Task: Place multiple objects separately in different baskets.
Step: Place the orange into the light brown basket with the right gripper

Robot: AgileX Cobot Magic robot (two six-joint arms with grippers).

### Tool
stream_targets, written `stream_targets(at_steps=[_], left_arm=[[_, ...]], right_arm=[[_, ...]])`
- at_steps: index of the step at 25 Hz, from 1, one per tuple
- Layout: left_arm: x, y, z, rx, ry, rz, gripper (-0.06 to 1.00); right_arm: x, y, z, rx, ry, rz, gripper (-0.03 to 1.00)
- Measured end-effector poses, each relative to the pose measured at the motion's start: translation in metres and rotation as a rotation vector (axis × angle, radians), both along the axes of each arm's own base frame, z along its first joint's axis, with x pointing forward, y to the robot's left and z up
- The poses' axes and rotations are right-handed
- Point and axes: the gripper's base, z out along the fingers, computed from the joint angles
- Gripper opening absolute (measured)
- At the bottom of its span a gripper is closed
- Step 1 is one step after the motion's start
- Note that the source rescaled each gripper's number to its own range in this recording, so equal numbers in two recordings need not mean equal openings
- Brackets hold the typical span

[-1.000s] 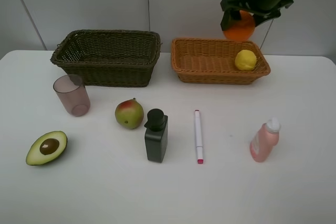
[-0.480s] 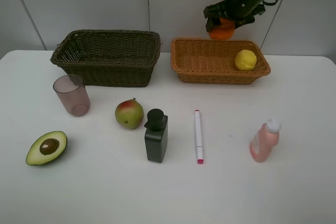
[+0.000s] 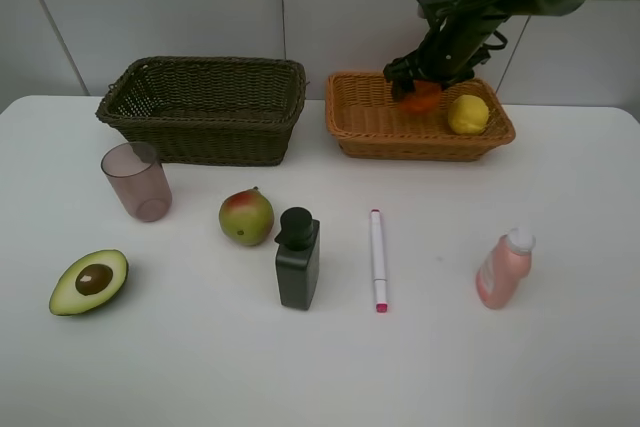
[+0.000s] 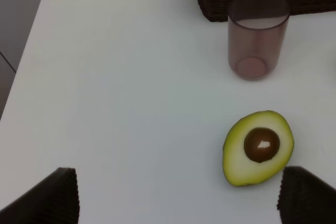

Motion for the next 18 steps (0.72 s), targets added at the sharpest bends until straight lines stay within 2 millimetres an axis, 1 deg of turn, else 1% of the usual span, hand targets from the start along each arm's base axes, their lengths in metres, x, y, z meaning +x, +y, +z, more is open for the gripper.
stream_targets(at_steps=[6, 14, 18], left_arm=[[0.0000, 0.0000, 0.0000, 0.000, 0.000, 0.000, 1.00], [0.0000, 0.0000, 0.0000, 0.000, 0.000, 0.000, 1.00], [0.0000, 0.0000, 0.0000, 0.000, 0.000, 0.000, 1.00]], right_arm=[[0.0002, 0.0000, 0.0007, 0.000, -0.001, 0.000, 0.71], [-0.0030, -0.0008, -0.0012, -0.010, 0.042, -0.002, 0.71], [-0.0044, -0.0010, -0.0008, -0.009, 0.056, -0.005, 0.83]])
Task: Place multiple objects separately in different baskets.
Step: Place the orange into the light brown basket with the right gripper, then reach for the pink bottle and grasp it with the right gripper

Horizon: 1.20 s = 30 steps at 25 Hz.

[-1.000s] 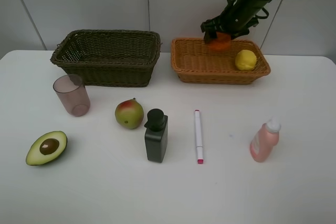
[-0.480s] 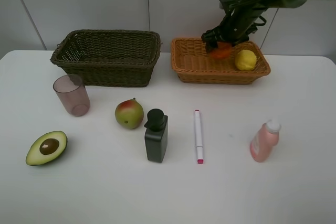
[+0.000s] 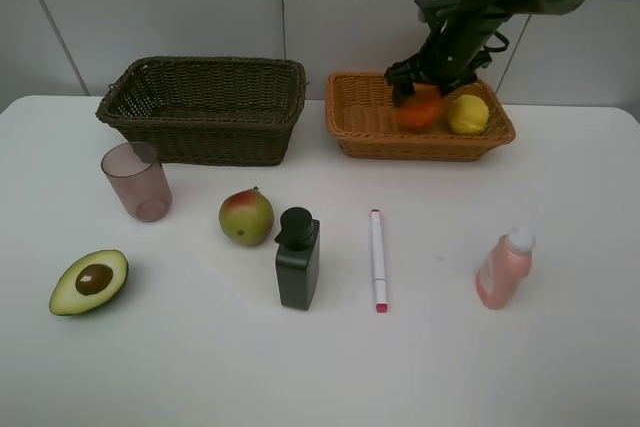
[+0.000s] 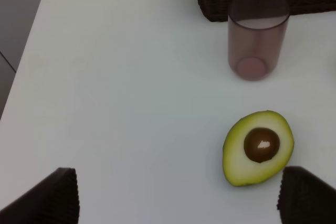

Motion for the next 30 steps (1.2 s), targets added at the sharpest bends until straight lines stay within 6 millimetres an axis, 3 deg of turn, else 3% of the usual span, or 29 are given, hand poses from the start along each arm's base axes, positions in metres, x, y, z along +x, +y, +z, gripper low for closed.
stream_targets(at_steps=[13, 20, 30], left_arm=[[0.000, 0.000, 0.000, 0.000, 0.000, 0.000, 1.00], [0.000, 0.000, 0.000, 0.000, 0.000, 0.000, 1.00], [0.000, 0.000, 0.000, 0.000, 0.000, 0.000, 1.00]], right_arm=[[-0.006, 0.000, 0.012, 0.024, 0.030, -0.030, 0.86], [-0.013, -0.001, 0.051, 0.053, -0.031, -0.033, 0.86], [-0.042, -0.008, 0.093, 0.029, 0.064, -0.035, 0.85]])
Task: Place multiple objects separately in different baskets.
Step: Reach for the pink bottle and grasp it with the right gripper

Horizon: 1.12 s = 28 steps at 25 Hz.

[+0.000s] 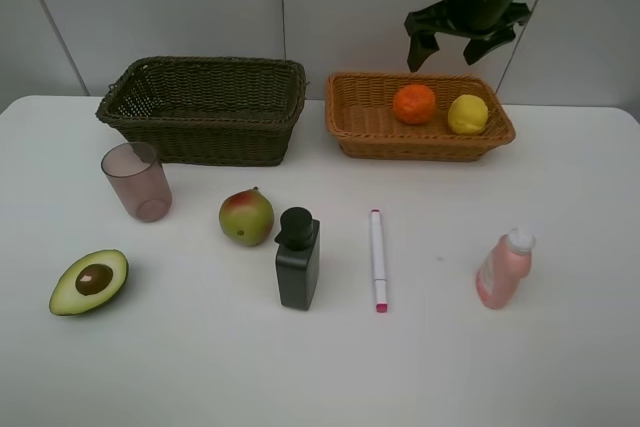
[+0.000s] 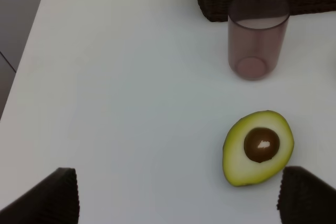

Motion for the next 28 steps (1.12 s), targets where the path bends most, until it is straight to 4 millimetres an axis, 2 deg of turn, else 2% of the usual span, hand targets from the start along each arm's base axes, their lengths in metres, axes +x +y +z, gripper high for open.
stream_targets(at_steps=[5, 10, 16, 20, 25, 28], left_arm=[[0.000, 0.000, 0.000, 0.000, 0.000, 0.000, 1.00], [0.000, 0.000, 0.000, 0.000, 0.000, 0.000, 1.00], [0.000, 0.000, 0.000, 0.000, 0.000, 0.000, 1.00], [0.000, 0.000, 0.000, 0.000, 0.000, 0.000, 1.00], [0.000, 0.000, 0.000, 0.000, 0.000, 0.000, 1.00], [0.000, 0.000, 0.000, 0.000, 0.000, 0.000, 1.00]], right_arm=[[-0.020, -0.001, 0.030, 0.034, 0.027, -0.001, 0.84], [-0.039, -0.003, 0.051, 0.053, 0.080, 0.004, 0.97], [-0.067, -0.006, 0.067, 0.095, 0.084, 0.010, 1.00], [-0.095, -0.012, 0.061, 0.089, 0.138, 0.008, 1.00], [-0.133, -0.021, 0.040, 0.065, 0.235, 0.001, 1.00], [-0.149, -0.025, 0.030, 0.058, 0.246, -0.004, 1.00]])
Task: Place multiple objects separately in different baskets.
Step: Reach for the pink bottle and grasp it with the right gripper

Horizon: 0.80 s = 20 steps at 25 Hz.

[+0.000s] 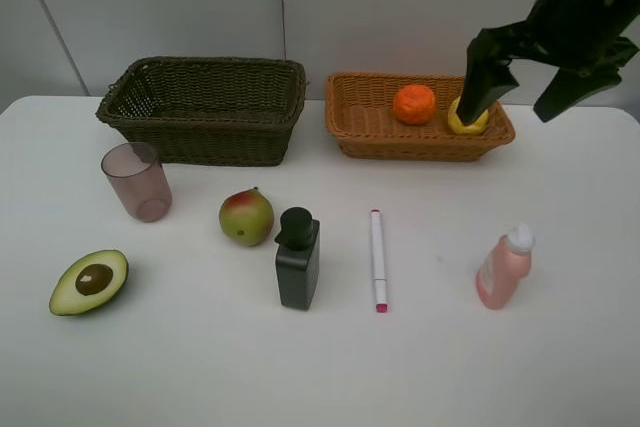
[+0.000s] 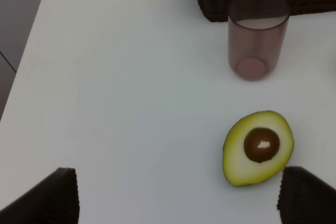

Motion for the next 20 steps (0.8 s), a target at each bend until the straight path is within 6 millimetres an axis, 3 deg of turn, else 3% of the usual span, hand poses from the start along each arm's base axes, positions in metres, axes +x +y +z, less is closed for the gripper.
stream_targets(at_steps=[15, 20], left_arm=[[0.000, 0.000, 0.000, 0.000, 0.000, 0.000, 1.00], [0.000, 0.000, 0.000, 0.000, 0.000, 0.000, 1.00]], right_arm=[[-0.043, -0.011, -0.081, -0.018, 0.099, -0.065, 1.00], [-0.052, -0.013, -0.100, -0.014, 0.108, -0.128, 1.00]])
